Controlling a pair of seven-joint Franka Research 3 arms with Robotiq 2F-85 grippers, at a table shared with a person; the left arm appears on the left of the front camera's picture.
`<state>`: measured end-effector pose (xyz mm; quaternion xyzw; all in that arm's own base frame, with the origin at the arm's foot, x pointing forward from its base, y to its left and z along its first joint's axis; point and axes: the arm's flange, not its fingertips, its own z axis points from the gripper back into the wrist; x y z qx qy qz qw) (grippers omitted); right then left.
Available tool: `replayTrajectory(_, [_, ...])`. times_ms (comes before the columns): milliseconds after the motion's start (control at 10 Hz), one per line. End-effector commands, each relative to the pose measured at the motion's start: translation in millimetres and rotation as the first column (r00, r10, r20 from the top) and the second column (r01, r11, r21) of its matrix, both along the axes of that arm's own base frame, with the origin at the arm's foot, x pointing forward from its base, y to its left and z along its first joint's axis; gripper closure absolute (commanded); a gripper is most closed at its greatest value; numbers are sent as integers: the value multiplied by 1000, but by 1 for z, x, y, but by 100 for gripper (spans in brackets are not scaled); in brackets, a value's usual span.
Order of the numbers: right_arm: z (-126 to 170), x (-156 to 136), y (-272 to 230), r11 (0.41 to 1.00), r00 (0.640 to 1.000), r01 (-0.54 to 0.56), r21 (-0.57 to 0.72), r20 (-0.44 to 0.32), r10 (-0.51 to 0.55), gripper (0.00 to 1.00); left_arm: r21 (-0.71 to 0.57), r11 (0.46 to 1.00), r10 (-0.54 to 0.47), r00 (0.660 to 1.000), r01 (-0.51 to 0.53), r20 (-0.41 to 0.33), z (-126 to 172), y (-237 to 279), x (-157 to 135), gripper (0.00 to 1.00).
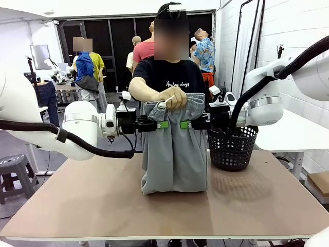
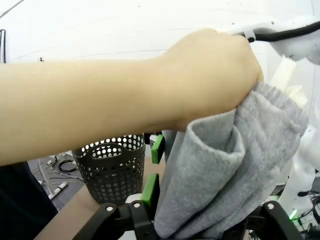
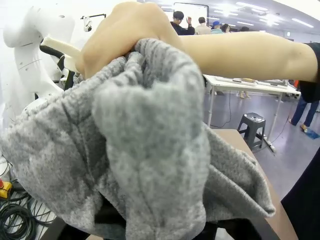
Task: Fold the training pants.
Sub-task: Release the ends of the Training pants and then grab the overlapped ends.
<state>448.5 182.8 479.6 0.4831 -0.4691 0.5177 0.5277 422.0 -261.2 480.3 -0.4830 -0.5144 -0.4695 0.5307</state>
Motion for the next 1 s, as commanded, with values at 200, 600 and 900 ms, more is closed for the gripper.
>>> replayTrajectory(200, [8,4,0,999,999,-17,38,-45,18,100,21,1000,19,1000,-19,-15,-1,-1,7,100])
replayTrajectory(600, [11,7,0,999,997,-46,25,-59,48,100,20,999,47,999,-47,-8,-5,0,14,100])
replayTrajectory(900, [14,18,12,997,998,-38,-66,-52,35,100,-53,998,28,1000,-27,13,-2,2,17,100])
